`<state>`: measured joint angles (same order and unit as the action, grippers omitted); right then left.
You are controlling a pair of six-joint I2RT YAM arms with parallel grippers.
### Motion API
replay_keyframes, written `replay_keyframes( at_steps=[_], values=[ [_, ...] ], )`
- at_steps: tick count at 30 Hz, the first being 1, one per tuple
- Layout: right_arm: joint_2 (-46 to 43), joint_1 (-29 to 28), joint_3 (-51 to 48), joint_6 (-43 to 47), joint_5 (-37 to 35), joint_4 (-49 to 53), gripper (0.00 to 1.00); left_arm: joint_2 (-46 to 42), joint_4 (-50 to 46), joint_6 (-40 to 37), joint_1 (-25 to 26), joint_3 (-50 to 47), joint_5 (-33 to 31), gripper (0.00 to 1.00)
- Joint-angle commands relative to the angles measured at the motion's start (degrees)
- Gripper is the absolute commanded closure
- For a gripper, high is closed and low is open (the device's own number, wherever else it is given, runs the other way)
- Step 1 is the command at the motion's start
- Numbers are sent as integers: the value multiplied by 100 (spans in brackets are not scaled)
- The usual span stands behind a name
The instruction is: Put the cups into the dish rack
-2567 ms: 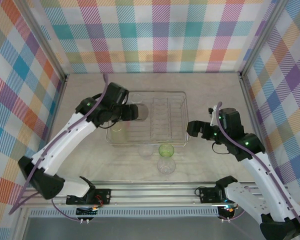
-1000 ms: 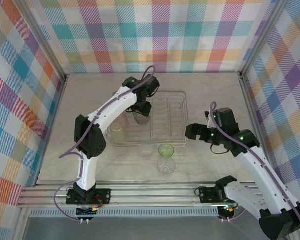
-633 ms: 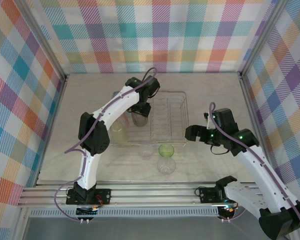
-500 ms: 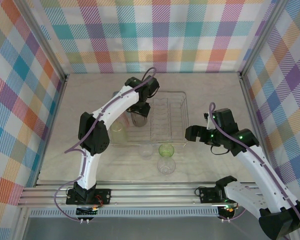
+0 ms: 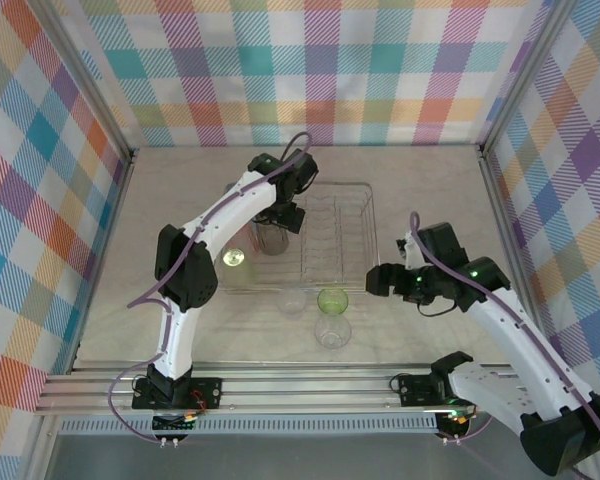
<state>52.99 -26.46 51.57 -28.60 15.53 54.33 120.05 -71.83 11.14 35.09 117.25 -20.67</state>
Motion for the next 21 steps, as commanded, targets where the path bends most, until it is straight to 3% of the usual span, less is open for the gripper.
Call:
replay_keyframes(
  at_steps=[1, 8, 14, 21],
  values=[
    [142, -665, -150, -458, -158, 253, 20, -596, 289, 73, -38, -136, -5, 0],
    [764, -1993, -173, -1215, -994, 312, 27, -1359, 778, 73, 50, -739, 151, 0],
    [1473, -2534, -85, -1575, -1172, 115, 48, -2597, 1583, 257, 121, -1854, 170, 0],
    [2321, -2921, 406, -1605, -1415, 71, 50, -4419, 2683, 910, 121, -3762, 282, 0]
  ],
)
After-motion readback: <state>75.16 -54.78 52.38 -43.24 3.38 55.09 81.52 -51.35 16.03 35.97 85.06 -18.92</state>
